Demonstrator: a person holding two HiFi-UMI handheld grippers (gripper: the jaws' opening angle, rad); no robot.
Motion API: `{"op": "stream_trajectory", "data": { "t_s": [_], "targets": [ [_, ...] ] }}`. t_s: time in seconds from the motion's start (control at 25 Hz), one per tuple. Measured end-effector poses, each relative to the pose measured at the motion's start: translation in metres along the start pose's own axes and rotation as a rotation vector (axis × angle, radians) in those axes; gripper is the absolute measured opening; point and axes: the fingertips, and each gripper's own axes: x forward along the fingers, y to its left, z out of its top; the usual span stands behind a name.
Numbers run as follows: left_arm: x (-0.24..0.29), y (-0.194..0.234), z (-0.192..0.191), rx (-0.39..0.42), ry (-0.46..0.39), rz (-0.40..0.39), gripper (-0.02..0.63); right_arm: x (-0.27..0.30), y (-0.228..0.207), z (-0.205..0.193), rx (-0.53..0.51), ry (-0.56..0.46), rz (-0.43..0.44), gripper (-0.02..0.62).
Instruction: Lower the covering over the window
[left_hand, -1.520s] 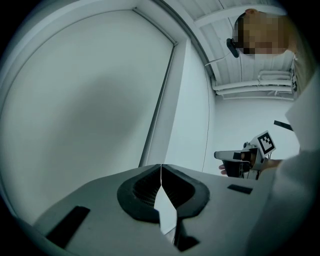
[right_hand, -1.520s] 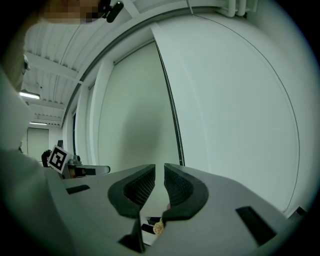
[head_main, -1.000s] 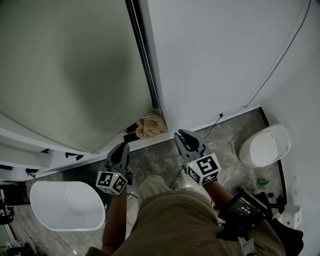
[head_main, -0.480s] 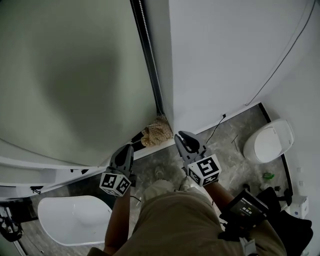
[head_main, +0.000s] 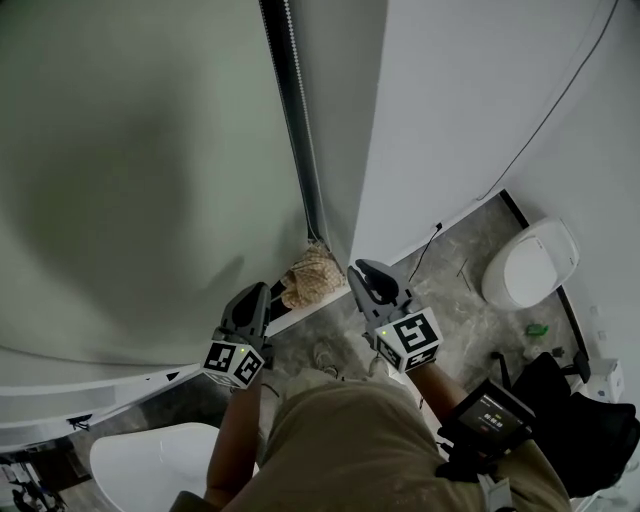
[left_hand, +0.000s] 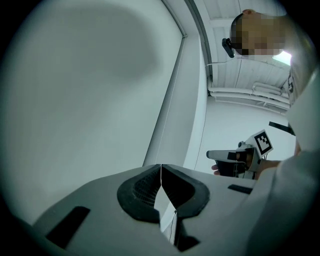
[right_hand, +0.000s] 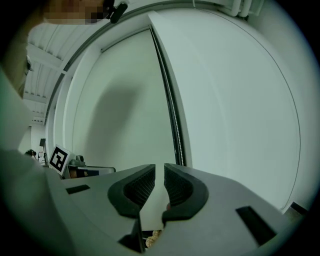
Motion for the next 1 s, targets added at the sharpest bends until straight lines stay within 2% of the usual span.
{"op": "stream_trajectory", "data": {
  "t_s": [0.44, 0.76, 1.0],
  "targets": [
    [0.063, -0.007, 0.015, 0.04, 0.03, -0.149, 0.021, 0.001, -0.036, 0.015, 0.016, -0.053, -0.124, 0.042],
    [0.083, -0.009, 0.014, 0.047, 0.032, -0.184, 0.021, 0.002, -0.043, 0.015, -0.002, -0.049, -0.137, 0.043],
    [0.08, -0.005, 0.014, 0.05, 0.02, -0.171, 0.021, 0.004, -0.035, 0.018, -0.02, -0.059, -0.12, 0.043]
  ]
}}
